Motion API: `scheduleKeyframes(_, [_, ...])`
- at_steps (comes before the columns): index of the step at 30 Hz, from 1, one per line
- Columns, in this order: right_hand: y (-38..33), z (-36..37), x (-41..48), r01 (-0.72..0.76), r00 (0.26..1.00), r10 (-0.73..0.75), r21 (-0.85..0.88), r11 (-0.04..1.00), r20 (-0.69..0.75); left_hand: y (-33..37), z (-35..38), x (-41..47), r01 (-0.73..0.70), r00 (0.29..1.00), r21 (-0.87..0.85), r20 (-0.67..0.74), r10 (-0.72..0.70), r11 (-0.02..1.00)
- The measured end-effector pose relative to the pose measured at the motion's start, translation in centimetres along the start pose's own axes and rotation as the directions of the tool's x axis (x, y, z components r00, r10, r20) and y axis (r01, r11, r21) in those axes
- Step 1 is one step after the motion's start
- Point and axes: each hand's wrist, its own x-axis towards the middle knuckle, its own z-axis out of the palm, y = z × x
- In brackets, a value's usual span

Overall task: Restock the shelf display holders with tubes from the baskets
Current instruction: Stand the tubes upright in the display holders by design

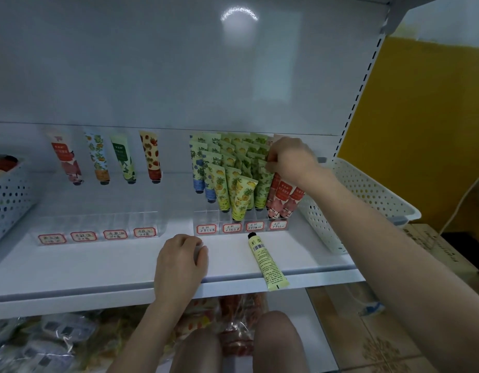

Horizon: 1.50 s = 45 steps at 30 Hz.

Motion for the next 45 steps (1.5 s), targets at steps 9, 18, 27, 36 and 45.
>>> scheduleKeyframes(9, [0.0,0.8,-0.4,0.028,0.994,-0.048,-0.194,0.981,-0.096,0.0,0.1,0.1,0.006,1.000,-0.009,0.006,-0.006,1.000])
scheduleKeyframes(18, [0.7,-0.2,-0.8,0.052,0.997,-0.049,0.043,0.998,-0.051,0.0,0.1,0.1,0.028,0.999,-0.017,0.019,-0.027,0.999])
scheduleKeyframes(27, [-2.2,-0.2,-1.0,0.174,0.983,-0.179,0.142,0.974,0.027,-0.1,0.0,0.0,0.022,1.000,-0.008,0.013,-0.022,1.000])
scheduleKeyframes(36, [-1.8,0.3,0.6,0.059,0.998,-0.055,-0.097,0.994,0.044,-0.3,0.2,0.0,-0.006,1.000,-0.006,-0.006,0.006,1.000])
scheduleKeyframes(45, [-0.9,1.6,-0.2,0.163,0.979,-0.178,-0.144,0.976,-0.095,-0.2,0.1,0.0,-0.009,1.000,0.010,-0.005,0.009,1.000])
